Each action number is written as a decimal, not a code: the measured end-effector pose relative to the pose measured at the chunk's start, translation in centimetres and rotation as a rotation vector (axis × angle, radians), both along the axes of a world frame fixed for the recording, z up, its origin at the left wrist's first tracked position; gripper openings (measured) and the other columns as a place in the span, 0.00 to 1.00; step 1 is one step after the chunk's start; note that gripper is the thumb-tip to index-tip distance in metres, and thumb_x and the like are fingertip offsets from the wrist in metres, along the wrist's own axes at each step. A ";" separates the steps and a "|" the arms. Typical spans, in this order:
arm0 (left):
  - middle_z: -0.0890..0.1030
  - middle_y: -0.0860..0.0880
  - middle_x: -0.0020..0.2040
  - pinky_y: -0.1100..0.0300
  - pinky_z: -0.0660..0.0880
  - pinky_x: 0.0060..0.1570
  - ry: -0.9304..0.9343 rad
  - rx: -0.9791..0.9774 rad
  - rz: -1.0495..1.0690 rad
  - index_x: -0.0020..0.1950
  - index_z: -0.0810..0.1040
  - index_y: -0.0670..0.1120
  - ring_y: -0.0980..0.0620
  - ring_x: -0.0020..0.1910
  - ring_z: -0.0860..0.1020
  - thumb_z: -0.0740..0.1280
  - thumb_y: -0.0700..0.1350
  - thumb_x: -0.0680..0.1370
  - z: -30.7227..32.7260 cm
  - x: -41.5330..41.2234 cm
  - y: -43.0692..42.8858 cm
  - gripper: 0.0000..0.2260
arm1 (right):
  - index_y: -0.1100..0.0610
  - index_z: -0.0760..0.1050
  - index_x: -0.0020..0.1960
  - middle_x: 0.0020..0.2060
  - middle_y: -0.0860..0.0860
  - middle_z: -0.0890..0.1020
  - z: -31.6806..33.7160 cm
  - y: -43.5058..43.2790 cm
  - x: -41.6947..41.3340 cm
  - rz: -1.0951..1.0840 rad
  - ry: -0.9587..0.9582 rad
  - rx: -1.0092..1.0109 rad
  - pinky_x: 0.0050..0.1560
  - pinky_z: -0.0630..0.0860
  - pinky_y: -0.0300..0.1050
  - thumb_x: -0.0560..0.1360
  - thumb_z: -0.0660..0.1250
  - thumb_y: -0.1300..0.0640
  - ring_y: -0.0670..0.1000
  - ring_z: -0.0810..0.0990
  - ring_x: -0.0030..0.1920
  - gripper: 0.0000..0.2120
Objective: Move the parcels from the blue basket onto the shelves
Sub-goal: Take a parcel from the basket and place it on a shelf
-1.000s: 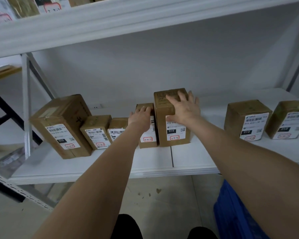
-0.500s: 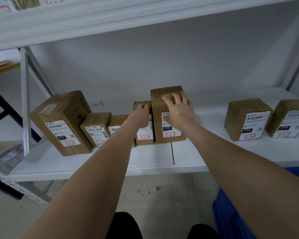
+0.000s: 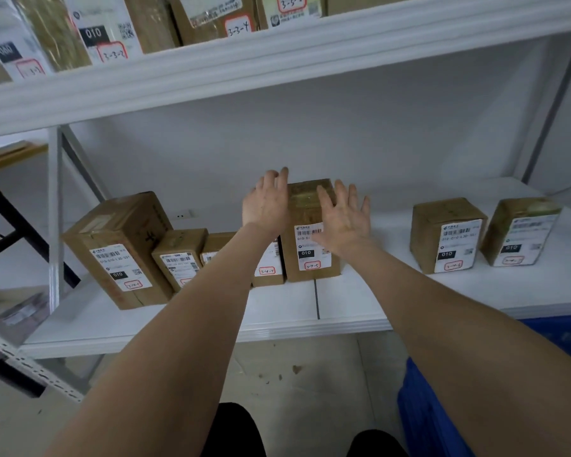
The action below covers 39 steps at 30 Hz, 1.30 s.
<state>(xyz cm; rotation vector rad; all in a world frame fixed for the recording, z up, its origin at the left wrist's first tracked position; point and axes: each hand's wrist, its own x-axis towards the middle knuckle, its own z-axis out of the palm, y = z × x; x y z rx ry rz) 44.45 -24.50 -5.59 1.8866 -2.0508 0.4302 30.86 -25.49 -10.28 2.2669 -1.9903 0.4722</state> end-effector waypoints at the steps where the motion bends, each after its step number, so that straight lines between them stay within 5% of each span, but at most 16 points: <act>1: 0.64 0.43 0.71 0.51 0.74 0.56 -0.019 -0.011 -0.041 0.76 0.55 0.45 0.43 0.66 0.68 0.63 0.34 0.74 0.3 -1.2 0.1 0.32 | 0.50 0.44 0.79 0.78 0.57 0.45 0.2 0.2 -0.7 -0.009 -0.008 0.003 0.74 0.45 0.63 0.71 0.71 0.40 0.62 0.43 0.77 0.48; 6: 0.60 0.45 0.74 0.53 0.69 0.63 -0.120 0.076 -0.253 0.76 0.56 0.45 0.46 0.71 0.62 0.63 0.35 0.75 0.3 -9.0 0.2 0.31 | 0.51 0.43 0.79 0.78 0.57 0.45 0.4 1.6 -6.3 -0.083 -0.020 -0.001 0.75 0.45 0.61 0.75 0.67 0.43 0.62 0.42 0.77 0.44; 12: 0.56 0.45 0.75 0.49 0.65 0.68 -0.015 0.260 -0.407 0.74 0.60 0.44 0.45 0.74 0.58 0.62 0.34 0.75 -0.8 -20.5 1.0 0.28 | 0.51 0.42 0.78 0.78 0.57 0.45 -1.0 3.6 -15.9 -0.296 -0.044 0.039 0.76 0.45 0.60 0.75 0.65 0.40 0.61 0.43 0.77 0.44; 20: 0.57 0.44 0.75 0.49 0.65 0.67 -0.092 0.337 -0.513 0.74 0.60 0.47 0.46 0.73 0.59 0.63 0.37 0.76 -4.1 -26.9 -0.9 0.27 | 0.52 0.40 0.78 0.78 0.57 0.40 -3.5 3.8 -23.2 -0.471 -0.169 0.111 0.76 0.43 0.60 0.75 0.68 0.57 0.61 0.38 0.77 0.44; 24: 0.56 0.44 0.75 0.49 0.66 0.65 -0.141 0.337 -0.493 0.73 0.60 0.43 0.46 0.74 0.57 0.63 0.37 0.76 -4.2 -28.4 -2.2 0.26 | 0.50 0.42 0.78 0.78 0.58 0.43 -4.1 2.6 -25.5 -0.552 -0.230 0.111 0.75 0.43 0.61 0.77 0.66 0.52 0.62 0.41 0.77 0.40; 28: 0.55 0.45 0.76 0.50 0.66 0.65 -0.175 0.327 -0.498 0.75 0.57 0.43 0.46 0.74 0.57 0.62 0.39 0.78 -4.5 -29.8 -3.6 0.27 | 0.49 0.43 0.78 0.77 0.59 0.40 -4.3 1.5 -27.2 -0.603 -0.278 0.106 0.75 0.43 0.61 0.76 0.65 0.57 0.63 0.40 0.77 0.40; 35: 0.51 0.37 0.76 0.47 0.58 0.71 -0.302 0.391 -0.445 0.78 0.47 0.48 0.38 0.76 0.51 0.67 0.47 0.76 -6.9 -31.8 -6.0 0.37 | 0.41 0.40 0.77 0.75 0.57 0.32 -3.8 -1.7 -29.6 -0.646 -0.366 0.097 0.74 0.48 0.65 0.70 0.75 0.49 0.66 0.38 0.76 0.52; 39: 0.57 0.36 0.73 0.43 0.66 0.62 -0.326 0.418 -0.366 0.76 0.49 0.52 0.37 0.70 0.60 0.67 0.45 0.75 -8.1 -30.9 -7.1 0.36 | 0.38 0.41 0.77 0.75 0.56 0.32 -4.4 -3.5 -30.6 -0.662 -0.409 0.174 0.73 0.51 0.66 0.68 0.77 0.50 0.66 0.38 0.76 0.53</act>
